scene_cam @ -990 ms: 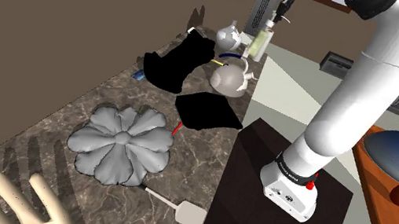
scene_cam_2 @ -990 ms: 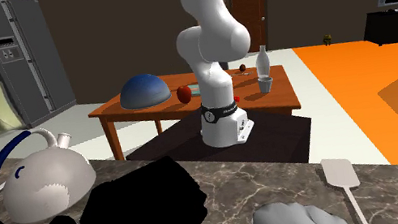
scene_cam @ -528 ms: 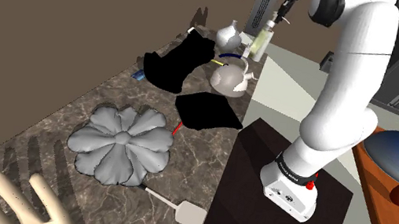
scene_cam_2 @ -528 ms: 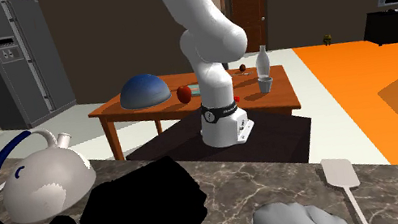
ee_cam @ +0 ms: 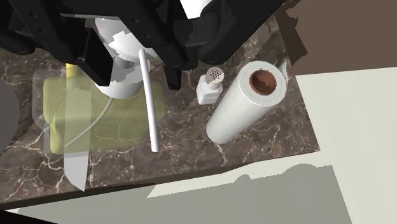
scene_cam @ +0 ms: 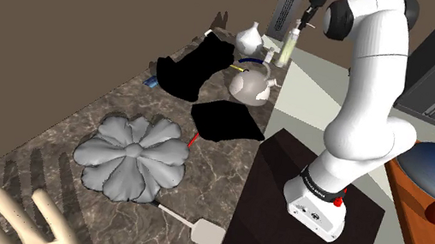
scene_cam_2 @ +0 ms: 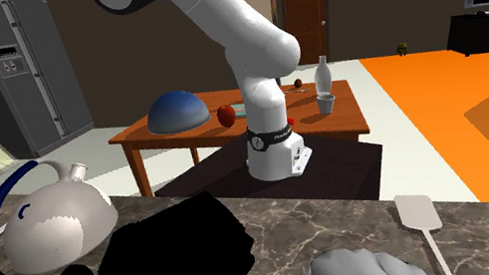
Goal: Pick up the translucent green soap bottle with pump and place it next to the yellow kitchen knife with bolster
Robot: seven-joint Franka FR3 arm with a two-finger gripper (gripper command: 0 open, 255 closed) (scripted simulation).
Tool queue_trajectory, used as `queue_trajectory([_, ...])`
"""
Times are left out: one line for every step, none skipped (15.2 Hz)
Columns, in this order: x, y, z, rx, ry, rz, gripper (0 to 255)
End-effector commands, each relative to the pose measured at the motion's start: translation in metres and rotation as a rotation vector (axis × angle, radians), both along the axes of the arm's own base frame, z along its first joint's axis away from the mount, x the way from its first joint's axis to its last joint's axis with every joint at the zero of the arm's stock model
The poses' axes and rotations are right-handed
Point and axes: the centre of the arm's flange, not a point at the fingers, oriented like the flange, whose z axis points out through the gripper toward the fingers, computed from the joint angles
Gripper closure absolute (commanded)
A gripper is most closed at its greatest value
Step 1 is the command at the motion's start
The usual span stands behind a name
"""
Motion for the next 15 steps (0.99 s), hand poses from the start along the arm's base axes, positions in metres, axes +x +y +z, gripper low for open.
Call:
queue_trajectory([0.0, -0.001, -0.011, -0.001, -0.001, 0.0, 255])
queue_trajectory([0.0, -0.001, -0.016, -0.001, -0.001, 0.0, 255])
queue_trajectory([0.0, -0.001, -0.021, -0.001, -0.001, 0.0, 255])
queue_trajectory([0.0, -0.001, -0.027, -0.001, -0.001, 0.0, 255])
queue_trajectory([0.0, -0.001, -0.032, -0.001, -0.001, 0.0, 255])
queue_trajectory([0.0, -0.001, -0.037, -0.001, -0.001, 0.0, 255])
queue_trajectory([0.0, -0.001, -0.043, -0.001, -0.001, 0.0, 255])
queue_trajectory([0.0, -0.001, -0.048, -0.001, -0.001, 0.0, 255])
queue_trajectory([0.0, -0.001, -0.053, -0.001, -0.001, 0.0, 255])
queue_trajectory([0.0, -0.001, -0.058, -0.001, -0.001, 0.0, 255])
queue_trajectory([0.0, -0.001, -0.064, -0.001, -0.001, 0.0, 255])
queue_trajectory([0.0, -0.001, -0.069, -0.001, -0.001, 0.0, 255])
queue_trajectory([0.0, -0.001, -0.074, -0.001, -0.001, 0.0, 255])
queue_trajectory([0.0, -0.001, -0.079, -0.001, -0.001, 0.0, 255])
queue_trajectory([0.0, -0.001, -0.083, -0.001, -0.001, 0.0, 255])
